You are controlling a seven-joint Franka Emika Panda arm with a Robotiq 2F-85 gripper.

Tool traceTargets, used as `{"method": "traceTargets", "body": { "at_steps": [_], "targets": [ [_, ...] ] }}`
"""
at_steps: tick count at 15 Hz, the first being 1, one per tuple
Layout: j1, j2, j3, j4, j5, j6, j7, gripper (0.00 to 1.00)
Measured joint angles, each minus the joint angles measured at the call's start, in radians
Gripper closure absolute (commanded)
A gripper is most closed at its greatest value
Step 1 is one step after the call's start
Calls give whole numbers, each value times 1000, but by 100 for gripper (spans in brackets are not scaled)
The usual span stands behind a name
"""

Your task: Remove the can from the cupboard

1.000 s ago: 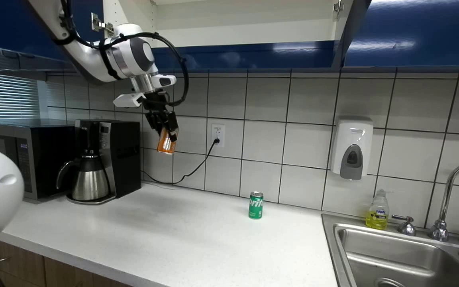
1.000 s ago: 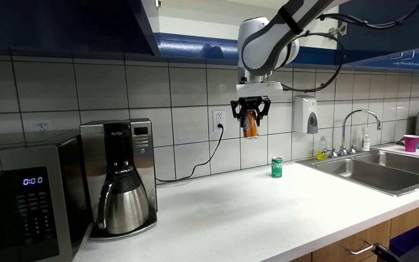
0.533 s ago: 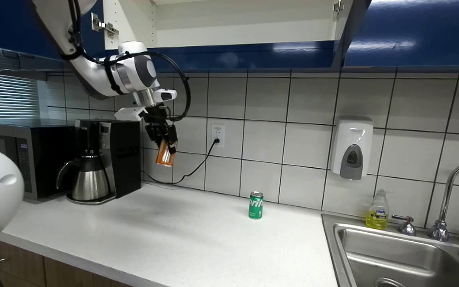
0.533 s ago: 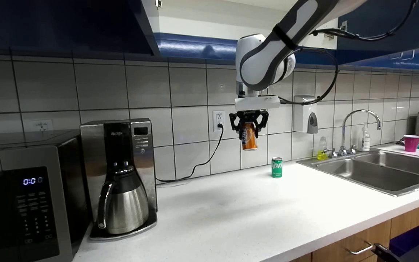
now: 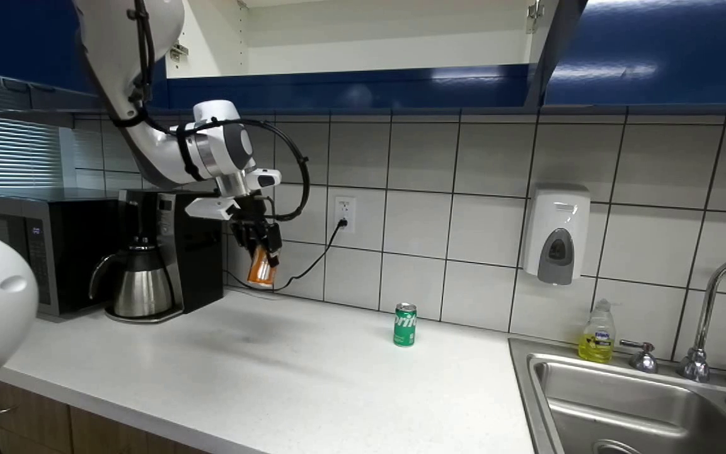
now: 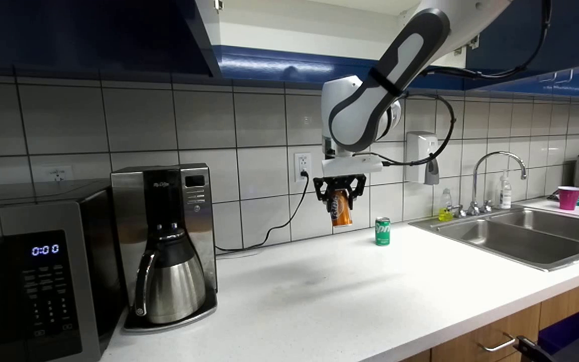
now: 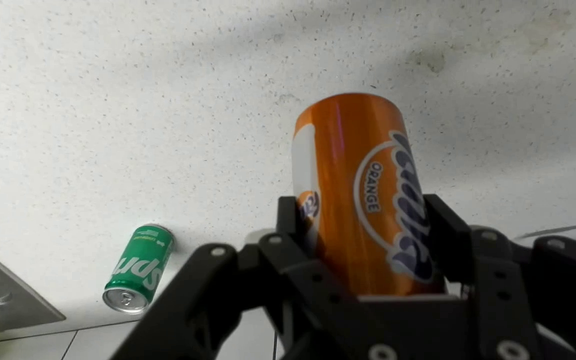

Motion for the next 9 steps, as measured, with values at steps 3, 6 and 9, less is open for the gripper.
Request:
{"method": "traceTargets", "body": {
  "at_steps": [3,6,9],
  "targets": [
    [6,52,-14,0,-23,51,10,62],
    [19,109,-41,0,-60,122,28,62],
    [37,170,-77,-1,-98,205,54,62]
  ]
}}
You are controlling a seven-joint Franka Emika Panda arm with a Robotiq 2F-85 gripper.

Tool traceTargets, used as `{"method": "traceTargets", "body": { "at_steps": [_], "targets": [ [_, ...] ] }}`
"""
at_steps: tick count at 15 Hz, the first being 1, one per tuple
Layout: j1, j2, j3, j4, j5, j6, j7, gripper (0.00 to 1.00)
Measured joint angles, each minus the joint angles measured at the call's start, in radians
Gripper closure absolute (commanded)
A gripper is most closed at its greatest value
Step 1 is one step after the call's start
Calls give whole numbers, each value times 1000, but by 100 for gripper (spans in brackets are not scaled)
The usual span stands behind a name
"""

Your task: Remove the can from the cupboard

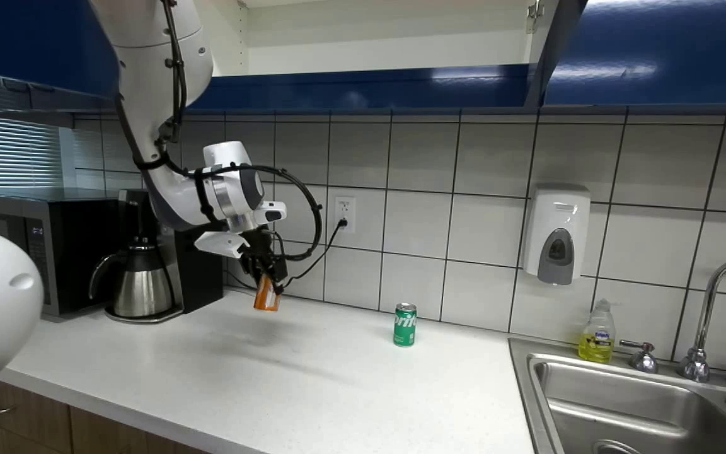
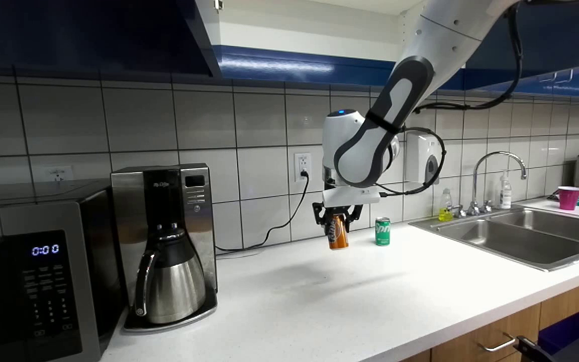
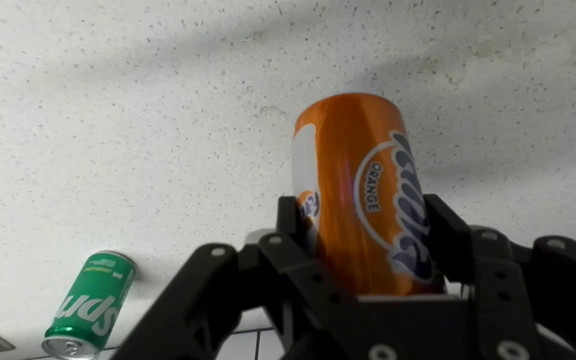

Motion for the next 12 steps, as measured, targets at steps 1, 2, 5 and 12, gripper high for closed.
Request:
{"method": "traceTargets", "body": {
  "at_steps": [1,2,5,12],
  "targets": [
    [0,21,-7,0,-20,27,16,62],
    [1,43,-15,0,-38,53,31,62],
    [8,103,-43,0,-87,127,75,62],
    [62,202,-115,11,-127,221,125,62]
  ]
}}
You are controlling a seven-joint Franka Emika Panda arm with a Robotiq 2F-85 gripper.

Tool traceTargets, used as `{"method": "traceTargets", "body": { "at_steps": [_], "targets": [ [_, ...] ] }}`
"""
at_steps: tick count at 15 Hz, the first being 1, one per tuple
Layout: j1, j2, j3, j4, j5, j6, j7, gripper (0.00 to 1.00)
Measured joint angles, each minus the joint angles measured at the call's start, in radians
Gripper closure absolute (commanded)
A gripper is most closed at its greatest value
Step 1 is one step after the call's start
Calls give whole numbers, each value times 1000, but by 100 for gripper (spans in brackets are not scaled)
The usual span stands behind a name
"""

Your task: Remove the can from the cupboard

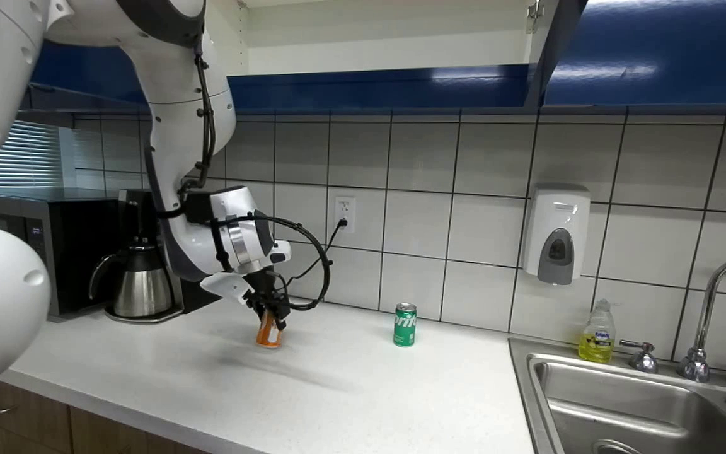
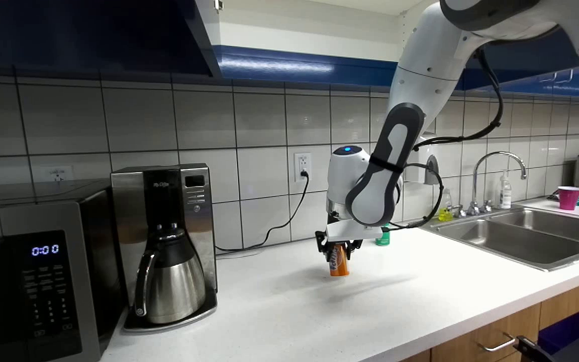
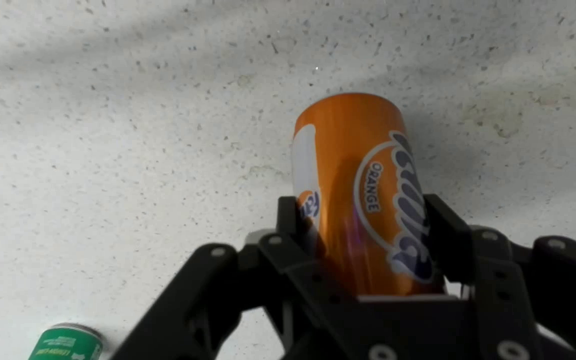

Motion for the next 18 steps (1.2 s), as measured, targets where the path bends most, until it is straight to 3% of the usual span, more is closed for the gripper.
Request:
{"method": "traceTargets", "body": {
  "at_steps": [8,18],
  "targets": [
    [108,54,-109,29,-9,60,21,62],
    [366,128,-378,28,-52,224,153,62]
  ]
}}
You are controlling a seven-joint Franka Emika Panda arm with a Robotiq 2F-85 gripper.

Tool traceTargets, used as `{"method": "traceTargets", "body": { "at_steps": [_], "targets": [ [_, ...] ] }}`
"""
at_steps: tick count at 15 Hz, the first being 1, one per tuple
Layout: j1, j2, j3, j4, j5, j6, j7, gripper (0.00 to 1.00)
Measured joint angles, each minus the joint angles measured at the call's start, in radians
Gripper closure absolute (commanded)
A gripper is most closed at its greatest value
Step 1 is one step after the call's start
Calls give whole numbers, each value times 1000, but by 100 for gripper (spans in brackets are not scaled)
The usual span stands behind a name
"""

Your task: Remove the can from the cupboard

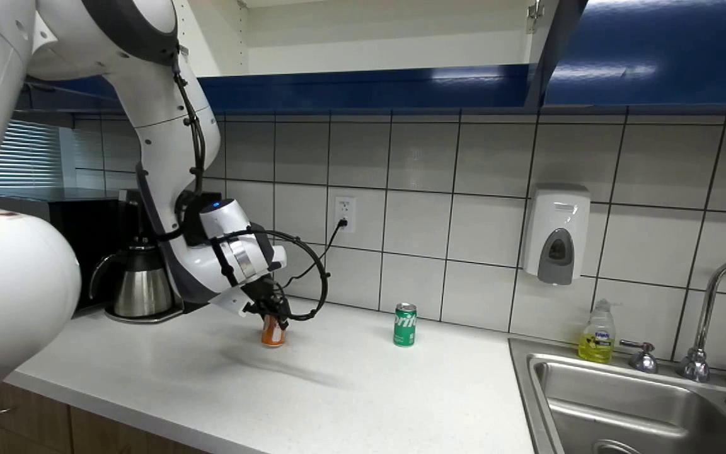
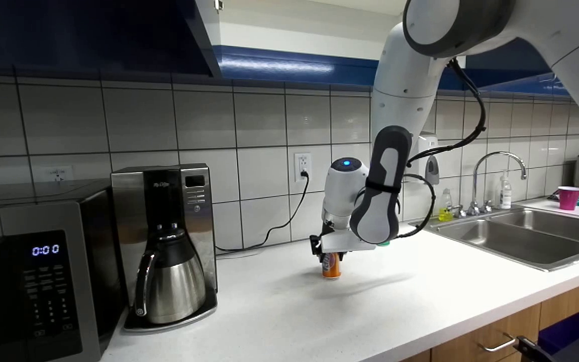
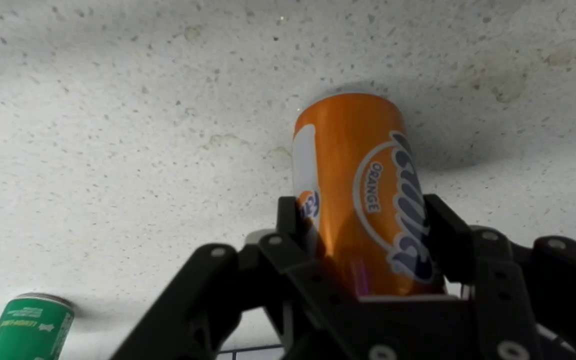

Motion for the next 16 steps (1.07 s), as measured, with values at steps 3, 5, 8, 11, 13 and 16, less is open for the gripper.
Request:
{"method": "traceTargets", "body": {
  "at_steps": [3,5,8,11,13,16],
  "targets": [
    [47,15,-45,-1,2,18,13,5],
    [68,26,-64,-5,3,21,17,0],
    [91,36,-83,-13,4,23,21,0],
    [104,26,-99,-25,4,21,22,0],
    [114,-8,-112,-46,4,11,22,0],
    [138,-105,-133,-96,2,-47,21,0]
  ]
}}
